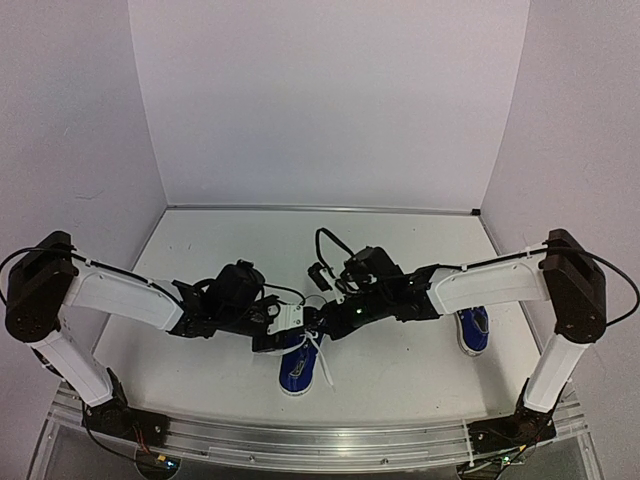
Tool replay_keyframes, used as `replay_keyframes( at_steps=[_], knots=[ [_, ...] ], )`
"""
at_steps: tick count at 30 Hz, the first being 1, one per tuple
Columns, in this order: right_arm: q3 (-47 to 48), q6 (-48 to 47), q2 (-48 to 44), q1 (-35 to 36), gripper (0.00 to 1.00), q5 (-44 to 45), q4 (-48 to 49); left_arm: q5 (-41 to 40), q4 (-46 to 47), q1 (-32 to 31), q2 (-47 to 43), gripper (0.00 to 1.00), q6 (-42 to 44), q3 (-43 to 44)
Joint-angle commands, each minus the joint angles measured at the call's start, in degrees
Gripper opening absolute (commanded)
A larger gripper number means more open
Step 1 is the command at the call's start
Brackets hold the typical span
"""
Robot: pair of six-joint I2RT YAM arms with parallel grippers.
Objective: Tie the shoes
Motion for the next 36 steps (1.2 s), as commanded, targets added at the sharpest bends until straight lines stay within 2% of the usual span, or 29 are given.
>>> replay_keyframes(
  at_steps=[1, 6, 19, 27, 28, 30, 35, 36],
  knots=[
    [1.9, 0.7, 0.5, -0.2, 0.0, 0.0, 1.3, 1.5, 5.7, -0.2, 1.0, 0.0, -2.4, 1.6],
    [1.6, 1.0, 0.1, -0.2, 0.0, 0.1, 1.3, 1.4, 10.2, -0.1, 2.8, 0.0, -4.4, 0.6],
    [1.0, 2.1, -0.1, -0.2, 0.0, 0.9, 1.4, 1.0, 12.9, -0.2, 4.9, 0.0, -6.2, -1.2],
    [0.0, 2.7, -0.5, -0.8, 0.0, -6.2, 3.4, -1.3, 15.6, -0.2, 5.1, 0.0, -7.3, -2.3],
    [-0.1, 2.9, -0.7, -1.0, 0.02, -7.2, 3.6, -1.4, 15.9, -0.2, 5.1, 0.0, -7.4, -2.5],
    [-0.6, 3.0, -1.5, -2.1, 0.16, -8.6, 3.8, -1.6, 16.2, -0.2, 5.1, 0.0, -7.4, -2.6],
    [-3.1, 5.2, -5.1, -6.8, 0.31, -7.4, 5.1, -1.4, 16.1, -0.2, 5.0, 0.0, -7.3, -2.7],
    [-3.4, 5.6, -5.4, -7.4, 0.31, -6.7, 5.2, -1.4, 16.0, -0.2, 5.0, 0.0, -7.2, -2.7]
  ],
)
